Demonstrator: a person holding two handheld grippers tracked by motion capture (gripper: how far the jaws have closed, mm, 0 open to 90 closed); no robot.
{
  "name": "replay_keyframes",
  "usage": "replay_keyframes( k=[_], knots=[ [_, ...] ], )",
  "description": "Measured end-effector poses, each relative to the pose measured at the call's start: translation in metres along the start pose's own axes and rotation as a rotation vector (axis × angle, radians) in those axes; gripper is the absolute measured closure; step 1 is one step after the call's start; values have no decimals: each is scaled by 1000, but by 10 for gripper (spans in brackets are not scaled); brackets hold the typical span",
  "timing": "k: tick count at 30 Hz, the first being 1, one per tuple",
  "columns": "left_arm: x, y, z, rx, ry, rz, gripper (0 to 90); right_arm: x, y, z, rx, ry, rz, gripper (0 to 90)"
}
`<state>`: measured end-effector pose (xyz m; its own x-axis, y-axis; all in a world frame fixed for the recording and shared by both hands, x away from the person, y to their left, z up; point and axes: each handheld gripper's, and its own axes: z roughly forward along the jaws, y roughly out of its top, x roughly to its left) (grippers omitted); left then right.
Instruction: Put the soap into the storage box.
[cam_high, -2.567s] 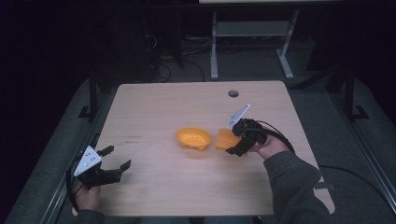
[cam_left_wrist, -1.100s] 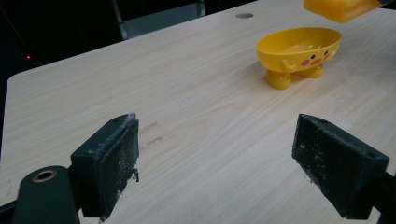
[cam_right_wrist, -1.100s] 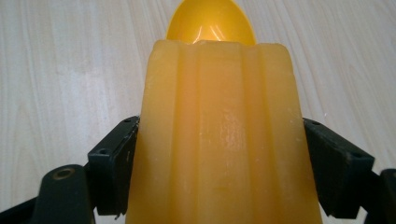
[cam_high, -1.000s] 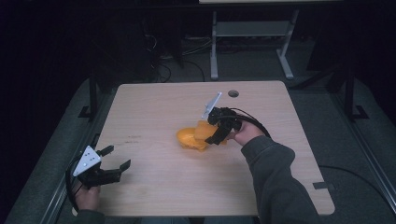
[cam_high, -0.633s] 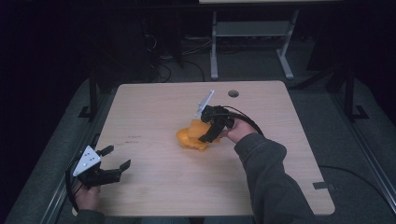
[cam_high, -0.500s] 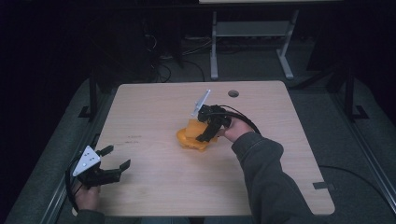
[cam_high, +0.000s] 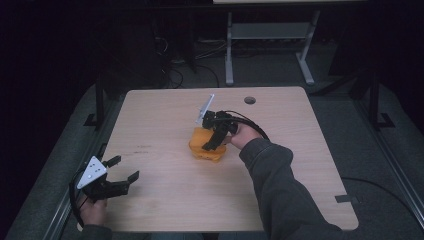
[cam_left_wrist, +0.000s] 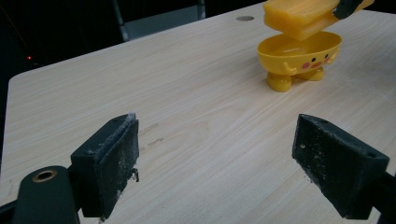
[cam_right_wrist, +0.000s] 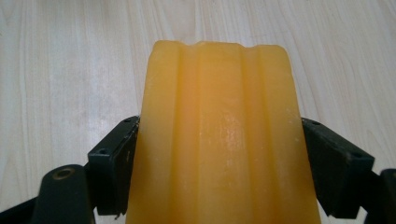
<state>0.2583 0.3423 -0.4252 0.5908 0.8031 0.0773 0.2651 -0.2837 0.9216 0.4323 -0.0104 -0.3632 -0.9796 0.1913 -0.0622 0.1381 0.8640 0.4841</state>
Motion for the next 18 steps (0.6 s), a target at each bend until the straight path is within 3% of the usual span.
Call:
replay_keyframes(
  k=[18],
  knots=[
    [0,0,-1,-2,1,-2,139,-5,-1,20,18,25,11,203]
  ],
)
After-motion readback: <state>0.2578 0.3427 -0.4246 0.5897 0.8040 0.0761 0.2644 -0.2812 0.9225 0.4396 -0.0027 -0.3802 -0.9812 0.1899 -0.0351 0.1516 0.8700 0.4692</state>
